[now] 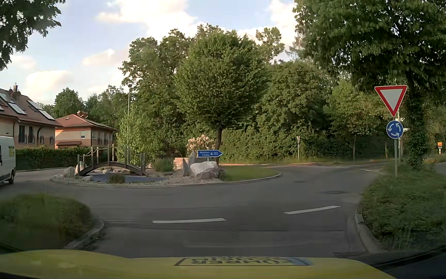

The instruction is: Follow the waypoints while adhering to traffic rules and regulations

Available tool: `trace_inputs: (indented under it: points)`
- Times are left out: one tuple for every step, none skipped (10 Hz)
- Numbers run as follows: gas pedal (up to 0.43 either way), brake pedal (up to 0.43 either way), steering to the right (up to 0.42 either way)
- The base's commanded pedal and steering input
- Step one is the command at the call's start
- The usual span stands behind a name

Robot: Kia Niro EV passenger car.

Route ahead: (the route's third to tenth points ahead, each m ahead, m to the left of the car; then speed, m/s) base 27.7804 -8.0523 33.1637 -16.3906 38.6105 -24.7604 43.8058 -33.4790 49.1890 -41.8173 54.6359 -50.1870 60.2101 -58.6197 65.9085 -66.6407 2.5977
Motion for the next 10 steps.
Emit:
trace_inputs:
  points:
    - [0.000,0.207,-0.005]
    - [0.000,0.201,-0.001]
    - [0.000,0.195,0.001]
    - [0.000,0.189,0.001]
    - [0.000,0.189,0.003]
    - [0.000,0.189,0.004]
    - [0.000,0.183,0.004]
    - [0.000,0.183,0.004]
    - [0.000,0.183,0.004]
    - [0.000,0.152,0.004]
